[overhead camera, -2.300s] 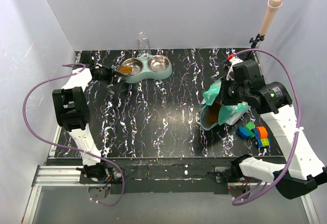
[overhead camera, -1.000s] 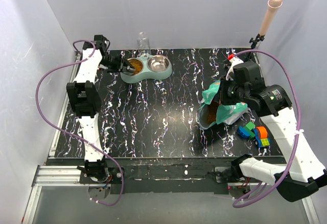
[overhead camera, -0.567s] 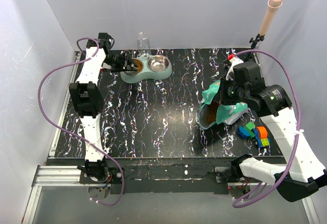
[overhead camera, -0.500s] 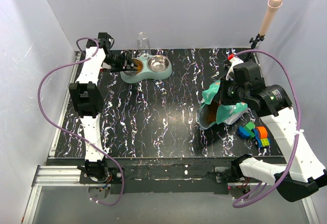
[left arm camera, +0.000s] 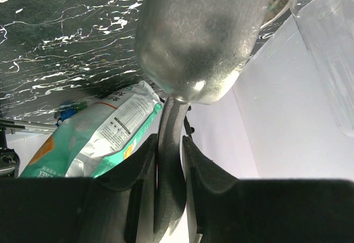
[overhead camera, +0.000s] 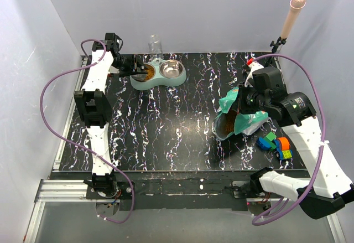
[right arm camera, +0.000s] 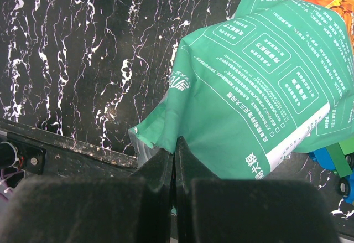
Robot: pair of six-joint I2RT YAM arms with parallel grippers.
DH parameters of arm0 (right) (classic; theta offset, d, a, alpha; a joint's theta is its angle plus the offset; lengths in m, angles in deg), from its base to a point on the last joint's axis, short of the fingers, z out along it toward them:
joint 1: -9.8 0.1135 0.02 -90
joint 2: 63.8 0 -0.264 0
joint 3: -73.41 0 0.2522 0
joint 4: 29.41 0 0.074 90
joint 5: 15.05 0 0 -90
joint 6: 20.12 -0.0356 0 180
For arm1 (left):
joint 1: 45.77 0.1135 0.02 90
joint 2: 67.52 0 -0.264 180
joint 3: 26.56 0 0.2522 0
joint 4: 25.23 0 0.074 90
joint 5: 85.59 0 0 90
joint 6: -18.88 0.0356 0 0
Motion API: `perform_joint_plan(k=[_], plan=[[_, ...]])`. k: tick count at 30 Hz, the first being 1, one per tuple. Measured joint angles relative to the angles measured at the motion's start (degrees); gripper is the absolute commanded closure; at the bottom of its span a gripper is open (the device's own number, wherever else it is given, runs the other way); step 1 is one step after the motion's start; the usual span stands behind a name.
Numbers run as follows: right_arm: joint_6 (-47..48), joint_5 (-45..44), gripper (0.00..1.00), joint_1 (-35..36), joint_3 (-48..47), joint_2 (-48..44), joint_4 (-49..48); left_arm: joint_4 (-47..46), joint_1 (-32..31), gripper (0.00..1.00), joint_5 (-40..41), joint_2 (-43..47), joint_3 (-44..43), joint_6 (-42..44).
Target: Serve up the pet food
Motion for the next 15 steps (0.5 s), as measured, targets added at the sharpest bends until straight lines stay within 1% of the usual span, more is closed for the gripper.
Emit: perform_joint_plan(k=[4,10,15], plan=[[0.0,0.0,0.99,0.0,0.0,0.0,0.0,0.0,-0.1,1.0,0.1,0.0,-0.1,-1.2],[0.0,0.0,0.99,0.0,0.0,0.0,0.0,-0.1,-1.2,1.0,0.5,0.4,-2.5,-3.4],[-0.1,0.0,0.99,0.0,0.0,0.0,0.0,-0.2,-1.9,1.0,0.5,2.4,0.6,-4.1]])
